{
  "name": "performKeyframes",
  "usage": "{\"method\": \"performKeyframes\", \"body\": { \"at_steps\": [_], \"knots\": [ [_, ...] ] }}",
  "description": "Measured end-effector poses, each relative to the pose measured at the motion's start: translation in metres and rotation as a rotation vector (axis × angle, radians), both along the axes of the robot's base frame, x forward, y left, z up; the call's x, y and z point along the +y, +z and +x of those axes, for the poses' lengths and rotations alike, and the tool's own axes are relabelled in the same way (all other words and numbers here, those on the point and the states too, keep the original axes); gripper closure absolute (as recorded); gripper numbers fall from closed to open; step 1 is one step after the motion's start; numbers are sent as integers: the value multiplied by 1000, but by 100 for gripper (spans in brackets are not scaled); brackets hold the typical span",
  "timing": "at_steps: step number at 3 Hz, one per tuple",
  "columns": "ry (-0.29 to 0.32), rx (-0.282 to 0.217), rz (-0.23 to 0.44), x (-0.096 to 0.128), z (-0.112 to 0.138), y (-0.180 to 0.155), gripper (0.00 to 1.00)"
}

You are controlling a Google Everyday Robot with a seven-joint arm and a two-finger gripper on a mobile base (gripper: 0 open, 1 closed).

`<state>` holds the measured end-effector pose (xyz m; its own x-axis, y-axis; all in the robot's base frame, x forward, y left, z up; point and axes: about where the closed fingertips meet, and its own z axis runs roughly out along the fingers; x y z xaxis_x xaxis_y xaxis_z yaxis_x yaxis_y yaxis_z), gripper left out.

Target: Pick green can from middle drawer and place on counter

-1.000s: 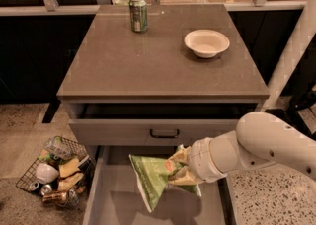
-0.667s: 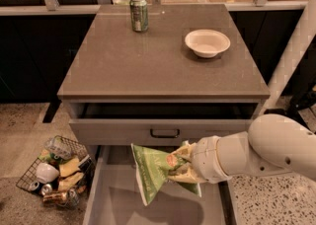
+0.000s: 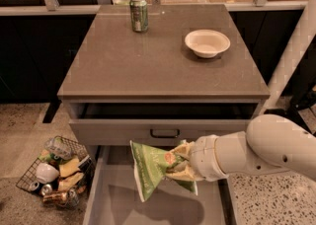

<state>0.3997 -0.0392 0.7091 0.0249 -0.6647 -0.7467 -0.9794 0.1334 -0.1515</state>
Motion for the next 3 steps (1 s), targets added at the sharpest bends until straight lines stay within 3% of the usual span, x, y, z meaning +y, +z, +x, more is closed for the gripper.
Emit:
{"method": "performKeyframes", "body": {
  "at_steps": [2,3],
  "knots": [
    [-117,-18,27,11,40,66,100],
    [-171,-26,-15,14,72,122,100]
  ]
}}
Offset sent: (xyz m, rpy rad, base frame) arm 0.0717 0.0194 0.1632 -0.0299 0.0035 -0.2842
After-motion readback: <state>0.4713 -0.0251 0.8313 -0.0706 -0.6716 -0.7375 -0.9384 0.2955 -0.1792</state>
